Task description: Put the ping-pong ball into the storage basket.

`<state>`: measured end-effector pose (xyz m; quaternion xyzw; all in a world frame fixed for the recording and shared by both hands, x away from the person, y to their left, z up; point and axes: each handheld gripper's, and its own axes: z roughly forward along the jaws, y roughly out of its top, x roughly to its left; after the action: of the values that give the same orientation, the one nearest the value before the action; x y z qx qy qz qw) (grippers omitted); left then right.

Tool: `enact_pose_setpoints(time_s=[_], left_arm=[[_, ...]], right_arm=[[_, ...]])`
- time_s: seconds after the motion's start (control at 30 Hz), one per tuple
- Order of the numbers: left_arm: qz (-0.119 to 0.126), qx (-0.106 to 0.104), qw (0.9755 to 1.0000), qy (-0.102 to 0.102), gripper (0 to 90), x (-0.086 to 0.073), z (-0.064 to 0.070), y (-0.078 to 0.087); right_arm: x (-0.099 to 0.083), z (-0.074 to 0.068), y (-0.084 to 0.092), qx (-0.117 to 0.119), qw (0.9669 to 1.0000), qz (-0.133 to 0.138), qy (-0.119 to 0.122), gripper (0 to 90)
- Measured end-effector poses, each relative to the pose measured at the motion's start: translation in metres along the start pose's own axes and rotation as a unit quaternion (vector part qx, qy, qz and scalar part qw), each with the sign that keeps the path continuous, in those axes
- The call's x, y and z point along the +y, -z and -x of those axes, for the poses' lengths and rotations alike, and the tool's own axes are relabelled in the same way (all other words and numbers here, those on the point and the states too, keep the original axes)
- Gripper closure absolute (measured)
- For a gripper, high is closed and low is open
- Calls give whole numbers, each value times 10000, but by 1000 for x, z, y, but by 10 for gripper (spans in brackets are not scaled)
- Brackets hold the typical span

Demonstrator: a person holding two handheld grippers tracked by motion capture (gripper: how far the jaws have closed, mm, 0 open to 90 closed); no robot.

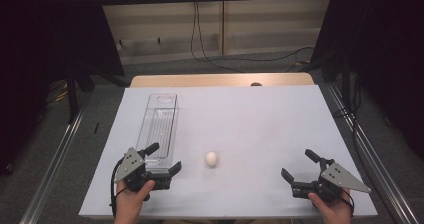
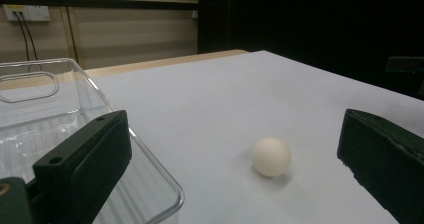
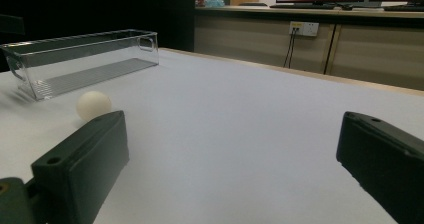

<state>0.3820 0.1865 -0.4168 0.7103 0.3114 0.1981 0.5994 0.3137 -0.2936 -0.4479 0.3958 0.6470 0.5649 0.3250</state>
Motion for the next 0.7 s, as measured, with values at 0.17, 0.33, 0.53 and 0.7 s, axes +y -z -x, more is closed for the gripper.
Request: enact_pose_setpoints(time_s=[0.17, 0.33, 0.53, 0.7], left_arm=[[-16, -114, 9999, -4, 10, 2, 4, -8], [-33, -182, 9998, 19, 11, 4, 8, -15], [-75, -209, 9997, 31, 10, 5, 11, -19], [-198, -221, 9995, -57, 10, 7, 11, -20]], right_arm=[[0, 0, 0, 26, 10000, 18, -20, 0], [0, 0, 0, 33, 10000, 24, -4, 0], [1, 0, 0, 43, 10000, 27, -34, 0], [1, 0, 0, 43, 10000, 33, -19, 0]])
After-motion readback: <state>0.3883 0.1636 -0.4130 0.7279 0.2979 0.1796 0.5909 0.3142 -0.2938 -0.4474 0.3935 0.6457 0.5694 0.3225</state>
